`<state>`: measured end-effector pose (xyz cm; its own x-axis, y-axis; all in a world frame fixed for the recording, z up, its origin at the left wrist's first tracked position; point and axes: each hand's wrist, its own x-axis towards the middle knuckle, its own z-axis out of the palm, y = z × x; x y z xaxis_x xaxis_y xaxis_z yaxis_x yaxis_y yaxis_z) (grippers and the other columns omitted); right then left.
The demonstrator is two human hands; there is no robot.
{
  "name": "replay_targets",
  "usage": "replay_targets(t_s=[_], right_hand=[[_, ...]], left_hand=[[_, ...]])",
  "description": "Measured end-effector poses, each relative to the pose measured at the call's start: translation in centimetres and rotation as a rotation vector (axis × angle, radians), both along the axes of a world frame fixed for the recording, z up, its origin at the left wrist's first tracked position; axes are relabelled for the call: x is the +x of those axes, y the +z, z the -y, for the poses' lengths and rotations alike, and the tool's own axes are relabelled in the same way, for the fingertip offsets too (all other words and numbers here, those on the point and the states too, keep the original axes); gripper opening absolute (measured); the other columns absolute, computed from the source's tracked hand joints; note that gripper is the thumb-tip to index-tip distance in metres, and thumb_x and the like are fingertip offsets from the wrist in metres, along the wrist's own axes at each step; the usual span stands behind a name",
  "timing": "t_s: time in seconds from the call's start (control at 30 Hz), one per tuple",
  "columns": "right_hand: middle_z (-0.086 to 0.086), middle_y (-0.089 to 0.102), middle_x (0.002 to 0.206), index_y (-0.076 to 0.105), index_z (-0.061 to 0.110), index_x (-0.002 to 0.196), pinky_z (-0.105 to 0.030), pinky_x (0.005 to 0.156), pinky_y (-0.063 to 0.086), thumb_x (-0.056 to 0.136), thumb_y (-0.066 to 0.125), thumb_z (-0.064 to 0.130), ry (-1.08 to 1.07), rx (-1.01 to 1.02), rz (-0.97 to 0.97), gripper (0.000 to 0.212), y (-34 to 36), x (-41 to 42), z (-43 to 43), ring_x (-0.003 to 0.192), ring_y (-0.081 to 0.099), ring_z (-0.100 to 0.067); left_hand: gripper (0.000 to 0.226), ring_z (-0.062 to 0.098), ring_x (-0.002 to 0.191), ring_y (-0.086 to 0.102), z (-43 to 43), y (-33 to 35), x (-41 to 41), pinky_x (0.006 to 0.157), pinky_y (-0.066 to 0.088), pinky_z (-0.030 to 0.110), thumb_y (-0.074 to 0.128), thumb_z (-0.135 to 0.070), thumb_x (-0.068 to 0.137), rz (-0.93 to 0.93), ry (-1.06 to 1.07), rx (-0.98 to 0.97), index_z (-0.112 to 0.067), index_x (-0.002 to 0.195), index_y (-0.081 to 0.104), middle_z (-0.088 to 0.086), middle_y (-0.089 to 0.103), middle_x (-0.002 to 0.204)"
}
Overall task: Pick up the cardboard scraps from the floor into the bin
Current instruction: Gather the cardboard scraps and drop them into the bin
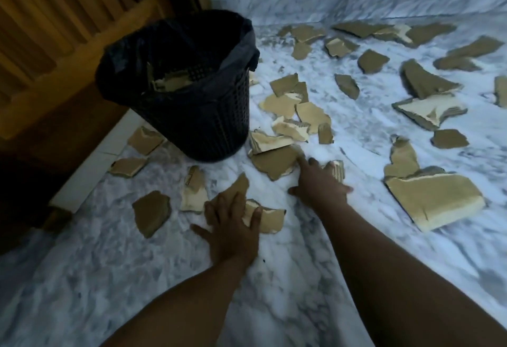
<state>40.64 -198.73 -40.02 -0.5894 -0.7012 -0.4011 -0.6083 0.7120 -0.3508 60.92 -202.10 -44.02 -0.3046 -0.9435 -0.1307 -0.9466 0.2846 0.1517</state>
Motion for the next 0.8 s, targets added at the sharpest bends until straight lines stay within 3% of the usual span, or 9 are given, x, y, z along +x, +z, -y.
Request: replay_targets(t_s=[0.1, 0.2, 0.27, 0.33, 0.4, 0.53, 0.63, 0.73, 0.8], right_hand=[[-0.002, 0.029, 0.156, 0.034, 0.026, 0.146, -0.076, 0.101, 0.024, 0.100, 0.044, 0.037, 0.075, -0.074, -0.298, 0.049, -1.1, 3.2, -3.3, 0.145, 0.024, -0.032], [-0.010, 0.043, 0.145, 0.042, 0.022, 0.140, -0.063, 0.104, 0.032, 0.099, 0.039, 0.023, 0.094, -0.072, -0.367, 0.041, -1.1, 7.3, -6.8, 0.138, 0.035, -0.034], [-0.009, 0.045, 0.141, 0.039, 0.022, 0.142, -0.058, 0.103, 0.035, 0.097, 0.040, 0.021, 0.103, -0.044, -0.350, 0.045, -0.7, 9.0, -8.1, 0.134, 0.039, -0.034], [-0.008, 0.045, 0.139, 0.040, 0.021, 0.141, -0.053, 0.102, 0.039, 0.093, 0.042, 0.020, 0.043, -0.065, -0.246, 0.048, -0.1, 9.2, -8.8, 0.126, 0.047, -0.035], [-0.007, 0.046, 0.132, 0.050, 0.017, 0.130, -0.044, 0.095, 0.045, 0.091, 0.045, 0.020, -0.021, -0.128, -0.191, 0.039, 0.2, 9.6, -9.1, 0.116, 0.051, -0.037], [-0.001, 0.050, 0.119, 0.059, 0.016, 0.106, -0.032, 0.071, 0.044, 0.090, 0.058, 0.029, -0.046, -0.265, -0.181, 0.021, 0.6, 10.4, -9.9, 0.100, 0.059, -0.031], [0.002, 0.042, 0.138, 0.058, 0.021, 0.122, -0.033, 0.084, 0.052, 0.085, 0.070, 0.037, -0.147, -0.340, -0.143, 0.042, 0.9, 10.7, -9.4, 0.117, 0.054, -0.018], [-0.005, 0.022, 0.147, 0.033, 0.023, 0.148, -0.042, 0.096, 0.049, 0.066, 0.089, 0.029, -0.418, -0.297, -0.053, 0.099, 1.6, 10.0, -7.5, 0.132, 0.033, -0.029], [-0.010, 0.021, 0.144, 0.018, 0.022, 0.154, -0.044, 0.097, 0.046, 0.056, 0.094, 0.023, -0.613, -0.266, 0.014, 0.124, 1.6, 9.4, -7.1, 0.132, 0.030, -0.036]], left_hand=[[0.057, 0.028, 0.148, 0.008, -0.2, 0.4, 0.1, 0.107, 0.000, 0.074, 0.023, -0.070, 0.091, -0.047, -0.044, -0.036, -0.045, 0.141, 0.036, -0.006, 0.028, 0.156], [0.052, 0.028, 0.128, 0.039, -0.7, 1.3, 0.6, 0.107, 0.019, 0.069, 0.039, -0.066, 0.089, -0.053, -0.057, -0.082, -0.027, 0.119, 0.057, -0.001, 0.053, 0.129], [0.051, 0.030, 0.113, 0.046, -0.9, 2.1, 0.3, 0.100, 0.032, 0.057, 0.053, -0.063, 0.085, -0.076, -0.093, -0.103, -0.024, 0.118, 0.057, 0.003, 0.056, 0.119], [0.068, 0.031, 0.115, 0.043, -0.7, 3.2, -0.5, 0.094, 0.035, 0.048, 0.060, -0.060, 0.082, -0.132, -0.109, -0.007, -0.027, 0.138, 0.042, 0.006, 0.049, 0.128], [0.086, 0.031, 0.122, 0.039, 0.4, 3.6, -0.8, 0.099, 0.035, 0.048, 0.063, -0.059, 0.081, -0.162, -0.086, 0.121, -0.026, 0.150, 0.025, 0.007, 0.040, 0.137], [0.068, 0.031, 0.128, 0.045, 2.0, 4.8, -1.2, 0.111, 0.027, 0.051, 0.068, -0.047, 0.079, -0.273, -0.040, 0.307, -0.032, 0.140, 0.044, 0.006, 0.054, 0.134], [0.053, 0.029, 0.127, 0.048, 1.7, 5.1, -1.8, 0.110, 0.028, 0.050, 0.063, -0.048, 0.086, -0.286, -0.143, 0.316, -0.025, 0.132, 0.054, 0.006, 0.057, 0.132], [0.054, 0.030, 0.123, 0.048, 1.6, 4.4, -2.3, 0.106, 0.031, 0.050, 0.053, -0.056, 0.090, -0.367, -0.175, 0.327, -0.017, 0.128, 0.053, 0.009, 0.055, 0.130], [0.057, 0.031, 0.120, 0.048, 1.4, 4.5, -2.2, 0.104, 0.031, 0.050, 0.047, -0.061, 0.088, -0.382, -0.197, 0.285, -0.014, 0.120, 0.054, 0.010, 0.055, 0.125]])
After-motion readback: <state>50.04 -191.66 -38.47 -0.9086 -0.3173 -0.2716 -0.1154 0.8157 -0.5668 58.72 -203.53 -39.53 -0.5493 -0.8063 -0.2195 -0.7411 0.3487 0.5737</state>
